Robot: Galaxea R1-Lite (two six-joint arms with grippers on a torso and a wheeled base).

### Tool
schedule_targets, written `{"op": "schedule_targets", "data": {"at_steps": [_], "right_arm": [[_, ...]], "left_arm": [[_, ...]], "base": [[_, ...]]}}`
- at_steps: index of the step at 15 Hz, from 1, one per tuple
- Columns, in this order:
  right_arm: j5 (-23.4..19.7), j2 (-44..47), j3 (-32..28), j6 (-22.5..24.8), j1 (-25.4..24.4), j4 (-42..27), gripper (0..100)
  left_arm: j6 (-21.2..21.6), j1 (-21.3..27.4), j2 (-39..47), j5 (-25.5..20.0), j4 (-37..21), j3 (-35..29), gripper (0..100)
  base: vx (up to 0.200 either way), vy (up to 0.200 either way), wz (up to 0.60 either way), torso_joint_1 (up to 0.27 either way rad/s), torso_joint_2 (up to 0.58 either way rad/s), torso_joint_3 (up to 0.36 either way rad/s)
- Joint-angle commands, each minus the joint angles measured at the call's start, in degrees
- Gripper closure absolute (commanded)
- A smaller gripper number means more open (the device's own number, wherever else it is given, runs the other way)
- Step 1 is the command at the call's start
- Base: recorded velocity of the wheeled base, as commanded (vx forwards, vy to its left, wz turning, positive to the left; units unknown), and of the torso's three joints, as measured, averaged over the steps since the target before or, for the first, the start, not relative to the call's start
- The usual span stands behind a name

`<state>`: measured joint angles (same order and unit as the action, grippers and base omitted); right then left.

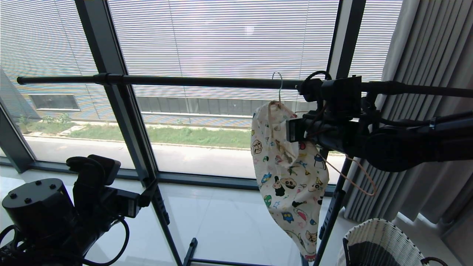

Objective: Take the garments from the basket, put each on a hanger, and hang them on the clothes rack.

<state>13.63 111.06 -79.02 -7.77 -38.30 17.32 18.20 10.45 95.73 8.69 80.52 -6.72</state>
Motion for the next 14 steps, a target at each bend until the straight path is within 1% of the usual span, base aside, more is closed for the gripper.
{"op": "schedule_targets", "data": {"at_steps": [1, 5, 7, 8, 12, 14], "right_arm": [[-0.01, 0.56, -0.08, -0.06, -0.11, 0.08, 100], [-0.01, 0.21, 0.09, -0.06, -1.42, -0.1, 100], [-0.01, -0.4, 0.09, -0.14, -1.95, -1.77, 100], [-0.01, -0.49, 0.01, -0.14, -2.04, -2.03, 0], [0.61, -2.95, 0.62, 0.12, -1.95, -2.56, 0], [0.61, -6.38, 1.41, 0.12, -1.95, -7.48, 0]], "left_arm": [[-0.01, 0.01, -0.02, 0.01, -0.01, 0.04, 0], [-0.01, 0.45, -0.02, 0.01, -0.01, 0.04, 0], [-0.01, 0.54, -0.02, 0.01, -0.01, 0.04, 0], [-0.01, 0.63, -0.02, 0.01, -0.01, 0.04, 0], [-0.01, 0.54, 0.16, 0.01, 1.57, 0.13, 0], [0.08, 0.54, 0.16, 0.1, 1.57, 0.13, 0]], "base": [[0.0, 0.0, 0.0, 0.0, 0.0, 0.0], [0.0, 0.0, 0.0, 0.0, 0.0, 0.0], [0.0, 0.0, 0.0, 0.0, 0.0, 0.0], [0.0, 0.0, 0.0, 0.0, 0.0, 0.0], [0.0, 0.0, 0.0, 0.0, 0.0, 0.0], [0.0, 0.0, 0.0, 0.0, 0.0, 0.0]]}}
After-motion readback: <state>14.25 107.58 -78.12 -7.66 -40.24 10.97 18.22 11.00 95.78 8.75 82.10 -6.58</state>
